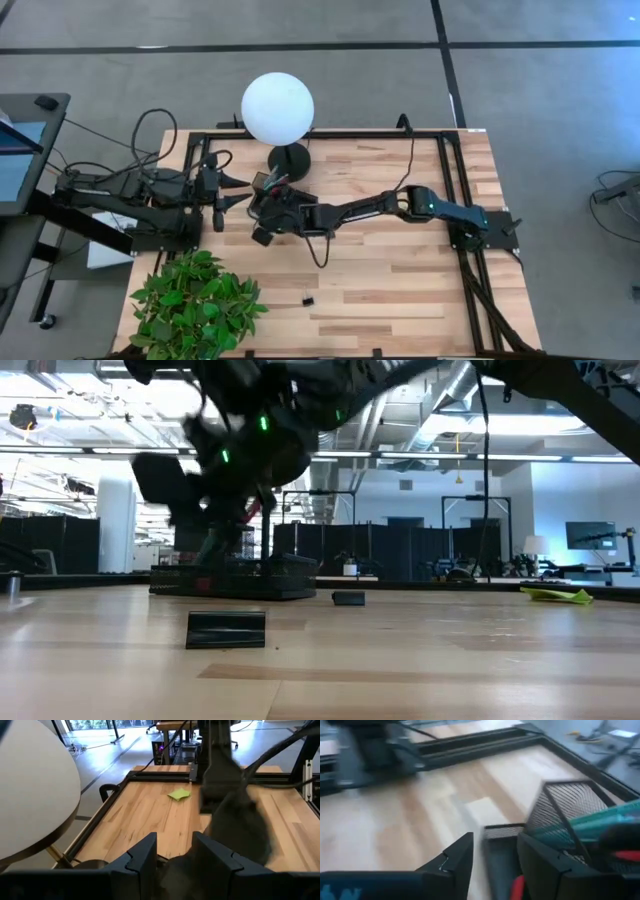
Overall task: Pick and place office supplies into organizer
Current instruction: Put the top black binder clip into the black desk organizer
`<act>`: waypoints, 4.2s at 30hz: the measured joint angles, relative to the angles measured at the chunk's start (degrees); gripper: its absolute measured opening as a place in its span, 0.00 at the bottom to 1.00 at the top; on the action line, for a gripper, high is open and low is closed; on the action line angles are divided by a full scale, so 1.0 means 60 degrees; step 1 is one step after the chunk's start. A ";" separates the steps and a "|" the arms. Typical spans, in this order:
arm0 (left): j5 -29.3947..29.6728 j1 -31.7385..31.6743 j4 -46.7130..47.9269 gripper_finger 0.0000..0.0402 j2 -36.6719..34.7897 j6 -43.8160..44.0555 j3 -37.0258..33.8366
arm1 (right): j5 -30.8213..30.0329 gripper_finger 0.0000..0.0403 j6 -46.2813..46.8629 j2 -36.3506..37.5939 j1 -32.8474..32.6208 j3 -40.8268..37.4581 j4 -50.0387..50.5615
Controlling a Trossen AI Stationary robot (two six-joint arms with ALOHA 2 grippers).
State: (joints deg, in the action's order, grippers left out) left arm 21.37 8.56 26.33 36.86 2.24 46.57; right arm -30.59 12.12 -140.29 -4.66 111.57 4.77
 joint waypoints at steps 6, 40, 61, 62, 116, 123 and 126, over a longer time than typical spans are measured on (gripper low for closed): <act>-0.0003 0.0000 -0.0004 0.29 0.0000 0.0091 0.0000 | 0.1129 0.31 0.0257 0.0885 -0.0582 0.1542 0.4106; -0.0186 0.0004 0.0094 0.29 0.0655 0.1009 -0.0007 | -0.4731 0.30 0.9506 0.4532 -0.4186 -0.6863 0.2621; -0.0376 0.0007 0.0141 0.29 0.0918 0.1154 0.0000 | -0.0203 0.30 0.6235 0.3912 -0.2273 -0.6696 -0.0135; -0.0344 0.0007 0.0134 0.29 0.0917 0.1150 0.0000 | -0.0230 0.30 0.6408 0.3924 -0.2219 -0.6696 -0.0128; 0.0750 0.0007 0.0058 0.29 0.0922 0.0075 0.0000 | -0.4143 0.31 1.1632 0.3414 -0.3159 -0.6714 0.1974; 0.0750 0.0007 0.0058 0.29 0.0922 0.0073 0.0000 | -0.3937 0.49 1.2076 0.3414 -0.3220 -0.6714 0.1924; 0.0750 0.0007 0.0058 0.29 0.0922 0.0052 0.0000 | -0.3908 0.59 1.2174 0.3414 -0.3221 -0.6714 0.1977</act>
State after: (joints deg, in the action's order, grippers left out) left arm 25.87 8.60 26.68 42.39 2.55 46.57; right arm -54.04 85.17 -119.81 -23.99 71.29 16.63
